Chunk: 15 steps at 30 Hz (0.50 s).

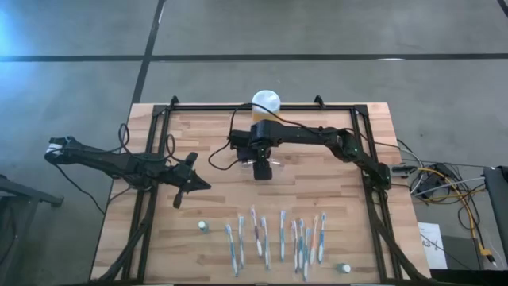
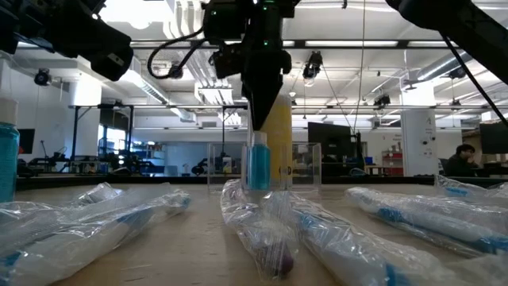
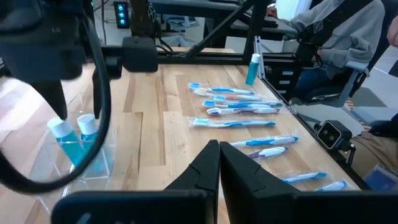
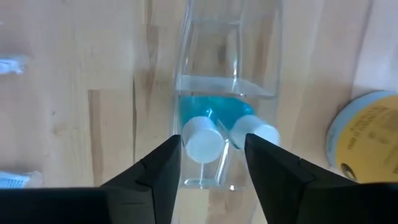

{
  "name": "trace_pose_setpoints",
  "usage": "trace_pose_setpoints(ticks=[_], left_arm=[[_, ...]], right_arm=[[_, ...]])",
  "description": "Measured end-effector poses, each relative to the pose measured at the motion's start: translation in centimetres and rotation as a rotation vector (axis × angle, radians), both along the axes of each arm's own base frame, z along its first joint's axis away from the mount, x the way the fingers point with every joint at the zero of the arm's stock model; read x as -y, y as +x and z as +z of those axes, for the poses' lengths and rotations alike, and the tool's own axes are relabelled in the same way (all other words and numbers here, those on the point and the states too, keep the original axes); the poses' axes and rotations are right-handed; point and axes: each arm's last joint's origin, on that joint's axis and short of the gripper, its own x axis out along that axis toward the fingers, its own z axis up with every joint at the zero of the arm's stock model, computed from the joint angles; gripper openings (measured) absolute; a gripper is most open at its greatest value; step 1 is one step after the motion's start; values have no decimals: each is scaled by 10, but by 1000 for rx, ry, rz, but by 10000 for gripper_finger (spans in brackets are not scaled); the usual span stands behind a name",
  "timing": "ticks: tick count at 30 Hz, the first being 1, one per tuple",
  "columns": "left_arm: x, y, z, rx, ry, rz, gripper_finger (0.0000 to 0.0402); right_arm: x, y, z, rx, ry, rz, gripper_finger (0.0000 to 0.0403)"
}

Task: Pick & Place toothbrushing station
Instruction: Put the blue mouthwash into the transparent organizer

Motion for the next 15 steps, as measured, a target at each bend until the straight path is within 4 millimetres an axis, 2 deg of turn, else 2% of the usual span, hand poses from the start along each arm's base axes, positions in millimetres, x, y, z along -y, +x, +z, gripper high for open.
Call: trace_pose_setpoints(ticks=[8,11,15], left_arm=[[0,0,1,7,-1,0,16],[0,0,1,8,-1,0,16],[0,0,1,15,7,0,16]], right_arm=[[-2,-16,38,66,-4,-25,181],[-4,-28,63,122,-3,-51,178],[-8,-54,111,275,-10,-45,173]])
